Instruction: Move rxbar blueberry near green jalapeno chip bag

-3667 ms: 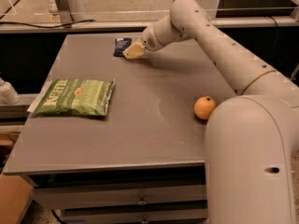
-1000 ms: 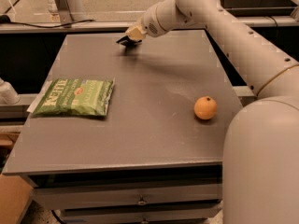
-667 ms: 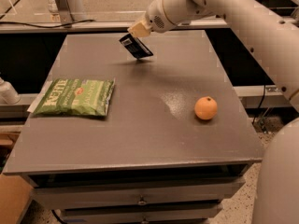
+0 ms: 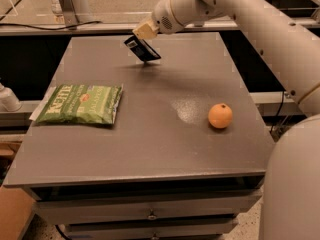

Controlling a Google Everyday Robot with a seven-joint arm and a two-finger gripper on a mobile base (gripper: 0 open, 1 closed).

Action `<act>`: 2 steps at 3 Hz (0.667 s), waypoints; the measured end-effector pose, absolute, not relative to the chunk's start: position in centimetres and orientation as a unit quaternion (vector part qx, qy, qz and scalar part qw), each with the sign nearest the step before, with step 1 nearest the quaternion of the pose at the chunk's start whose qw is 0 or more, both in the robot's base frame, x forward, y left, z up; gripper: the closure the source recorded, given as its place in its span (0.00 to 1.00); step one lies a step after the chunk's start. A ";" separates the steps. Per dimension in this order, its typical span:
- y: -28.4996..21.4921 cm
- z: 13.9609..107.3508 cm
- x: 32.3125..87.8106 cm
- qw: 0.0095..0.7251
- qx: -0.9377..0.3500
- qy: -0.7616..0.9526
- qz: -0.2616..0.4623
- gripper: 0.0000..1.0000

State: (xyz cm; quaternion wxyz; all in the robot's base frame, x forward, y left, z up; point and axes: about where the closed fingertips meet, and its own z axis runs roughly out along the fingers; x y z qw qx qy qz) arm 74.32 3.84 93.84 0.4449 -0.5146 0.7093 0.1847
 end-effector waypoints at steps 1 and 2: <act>3.7 95.4 74.1 0.454 -0.521 0.697 0.194 1.00; 2.9 97.5 72.4 0.456 -0.530 0.685 0.206 1.00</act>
Offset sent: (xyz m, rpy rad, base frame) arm -0.0414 -0.0288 0.0673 0.0542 -0.0356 0.0913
